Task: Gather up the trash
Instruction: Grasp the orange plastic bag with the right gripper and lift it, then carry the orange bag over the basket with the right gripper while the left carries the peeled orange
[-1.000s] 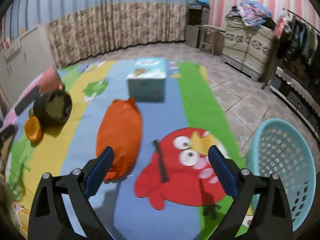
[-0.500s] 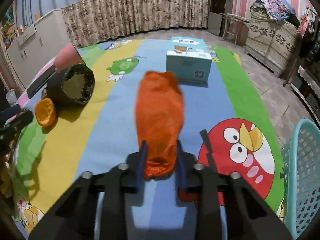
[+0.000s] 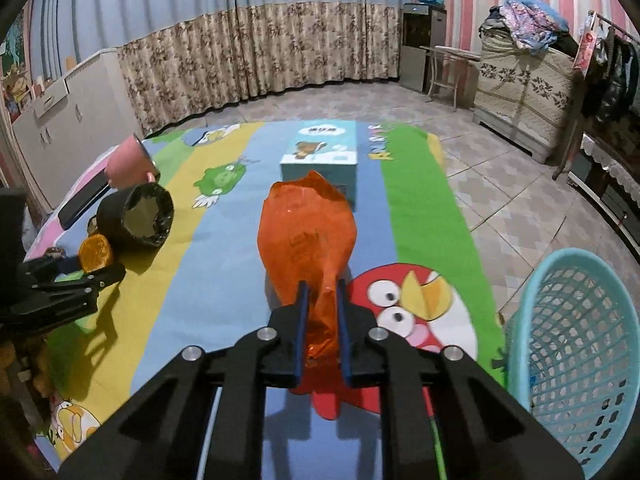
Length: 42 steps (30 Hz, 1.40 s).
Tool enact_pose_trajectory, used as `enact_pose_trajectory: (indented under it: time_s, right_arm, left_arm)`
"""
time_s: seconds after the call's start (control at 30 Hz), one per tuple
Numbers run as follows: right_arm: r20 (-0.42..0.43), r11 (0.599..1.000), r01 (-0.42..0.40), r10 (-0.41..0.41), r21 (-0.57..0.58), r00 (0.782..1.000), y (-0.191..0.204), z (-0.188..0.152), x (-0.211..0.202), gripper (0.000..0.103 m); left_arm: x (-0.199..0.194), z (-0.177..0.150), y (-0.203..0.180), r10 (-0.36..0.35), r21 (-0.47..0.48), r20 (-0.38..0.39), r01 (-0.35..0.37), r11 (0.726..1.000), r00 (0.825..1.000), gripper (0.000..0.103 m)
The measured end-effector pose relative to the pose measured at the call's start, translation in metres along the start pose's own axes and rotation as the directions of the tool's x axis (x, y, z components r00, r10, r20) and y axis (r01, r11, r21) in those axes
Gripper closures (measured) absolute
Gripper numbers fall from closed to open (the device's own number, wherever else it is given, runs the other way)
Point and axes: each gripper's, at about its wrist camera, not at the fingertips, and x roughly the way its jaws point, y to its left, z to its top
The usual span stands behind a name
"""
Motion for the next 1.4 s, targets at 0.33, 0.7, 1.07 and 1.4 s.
enact_pose_trajectory:
  time_s: [0.33, 0.7, 1.07, 1.4]
  right_arm:
    - [0.053, 0.999, 0.0, -0.002, 0.043, 0.999, -0.029, 0.004, -0.016, 0.09]
    - [0.116, 0.992, 0.033, -0.047, 0.12, 0.992, -0.084, 0.001, -0.047, 0.09]
    - [0.166, 0.967, 0.151, -0.186, 0.204, 0.968, -0.158, -0.016, -0.102, 0.09]
    - [0.142, 0.924, 0.239, -0.291, 0.299, 0.946, -0.227, -0.047, -0.132, 0.09]
  left_arm:
    - [-0.029, -0.005, -0.005, 0.023, 0.013, 0.059, -0.024, 1.0, 0.998, 0.065]
    - [-0.081, 0.02, -0.067, -0.014, 0.067, 0.251, -0.003, 0.998, 0.968, 0.065]
    - [-0.091, 0.041, -0.183, -0.182, 0.186, 0.32, 0.127, 0.974, 0.93, 0.065]
    - [-0.098, 0.029, -0.299, -0.344, 0.331, 0.305, 0.239, 0.913, 0.888, 0.065]
